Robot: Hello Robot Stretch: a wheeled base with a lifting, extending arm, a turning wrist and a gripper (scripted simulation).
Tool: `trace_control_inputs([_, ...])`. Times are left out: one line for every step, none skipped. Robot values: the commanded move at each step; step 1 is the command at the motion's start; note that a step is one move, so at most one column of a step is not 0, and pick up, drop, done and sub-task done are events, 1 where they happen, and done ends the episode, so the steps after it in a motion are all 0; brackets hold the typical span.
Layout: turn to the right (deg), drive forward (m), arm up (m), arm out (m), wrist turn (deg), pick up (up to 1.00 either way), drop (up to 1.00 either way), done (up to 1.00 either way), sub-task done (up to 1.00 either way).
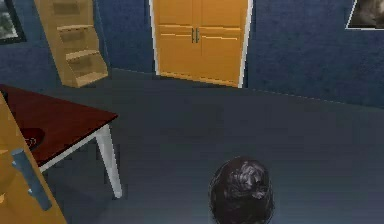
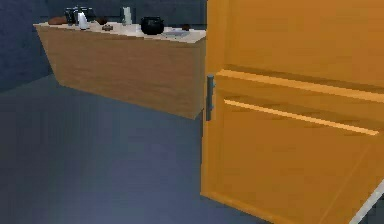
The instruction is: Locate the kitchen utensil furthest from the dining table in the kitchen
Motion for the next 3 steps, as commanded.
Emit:
trace_control_inputs([3.0,0.0,0.0,0.0,0.0,0.0,0.0,0.0,0.0])
trace_control_inputs([0.0,0.3,0.0,0.0,0.0,0.0,0.0,0.0,0.0])
trace_control_inputs([-45.0,0.0,0.0,0.0,0.0,0.0,0.0,0.0,0.0])
